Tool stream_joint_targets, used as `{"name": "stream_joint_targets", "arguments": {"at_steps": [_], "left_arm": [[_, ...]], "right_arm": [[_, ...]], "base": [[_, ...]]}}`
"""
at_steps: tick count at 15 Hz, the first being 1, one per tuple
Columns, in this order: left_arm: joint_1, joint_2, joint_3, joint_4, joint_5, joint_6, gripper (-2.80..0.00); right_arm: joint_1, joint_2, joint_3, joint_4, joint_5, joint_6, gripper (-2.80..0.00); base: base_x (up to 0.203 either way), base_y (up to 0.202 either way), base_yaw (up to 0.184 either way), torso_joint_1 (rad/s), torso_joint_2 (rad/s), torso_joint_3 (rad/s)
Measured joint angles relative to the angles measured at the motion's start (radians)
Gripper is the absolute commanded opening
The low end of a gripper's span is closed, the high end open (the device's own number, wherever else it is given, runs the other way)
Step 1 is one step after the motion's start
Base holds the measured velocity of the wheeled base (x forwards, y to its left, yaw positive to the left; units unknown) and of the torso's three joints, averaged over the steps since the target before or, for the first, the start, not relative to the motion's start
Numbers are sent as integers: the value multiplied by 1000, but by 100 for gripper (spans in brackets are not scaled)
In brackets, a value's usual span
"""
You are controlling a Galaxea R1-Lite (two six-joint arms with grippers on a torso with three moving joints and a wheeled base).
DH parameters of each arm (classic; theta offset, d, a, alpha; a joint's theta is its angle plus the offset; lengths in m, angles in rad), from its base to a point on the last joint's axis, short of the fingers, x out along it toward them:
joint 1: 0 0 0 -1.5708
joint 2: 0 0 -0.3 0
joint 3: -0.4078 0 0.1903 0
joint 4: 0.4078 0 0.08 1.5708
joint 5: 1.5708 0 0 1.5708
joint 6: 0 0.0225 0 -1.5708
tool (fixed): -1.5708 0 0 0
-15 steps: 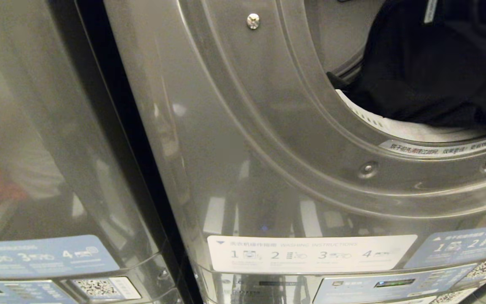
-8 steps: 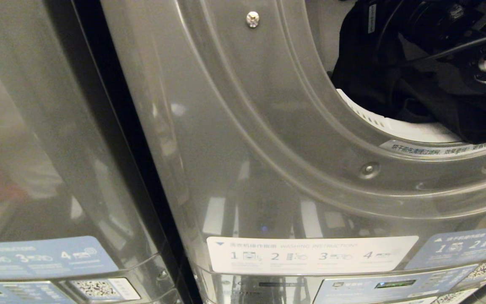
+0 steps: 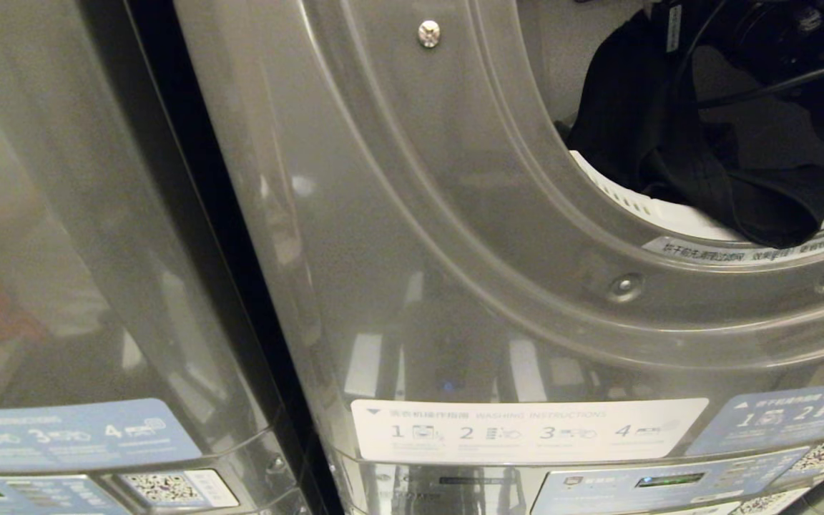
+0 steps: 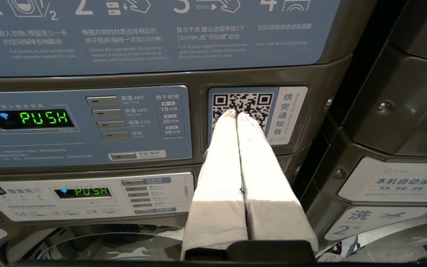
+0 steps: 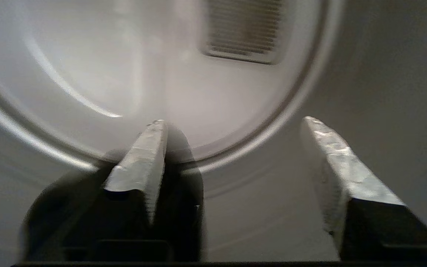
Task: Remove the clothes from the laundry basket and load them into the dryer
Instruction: Put the clothes in the dryer
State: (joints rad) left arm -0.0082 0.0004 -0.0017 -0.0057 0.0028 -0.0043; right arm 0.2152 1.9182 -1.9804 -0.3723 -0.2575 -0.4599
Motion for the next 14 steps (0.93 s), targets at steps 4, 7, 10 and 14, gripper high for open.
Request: {"name": "stream_joint_targets", "arguments": {"at_steps": [4,7,10,14], "left_arm": [[0,0,0,0,0,0,-280],[0,0,0,0,0,0,-280],[1,0,0,0,0,0,-280],[0,0,0,0,0,0,-280]], "right_arm": [[-30,-35,0,25,22,-1,0],[-51,-47,0,-2,12,5,0],[-2,-90,0,57,24,82,0],[86,-244,6,388,76,287,0]], "base": [[0,0,0,0,0,0],[0,0,0,0,0,0],[0,0,0,0,0,0],[0,0,0,0,0,0]]}}
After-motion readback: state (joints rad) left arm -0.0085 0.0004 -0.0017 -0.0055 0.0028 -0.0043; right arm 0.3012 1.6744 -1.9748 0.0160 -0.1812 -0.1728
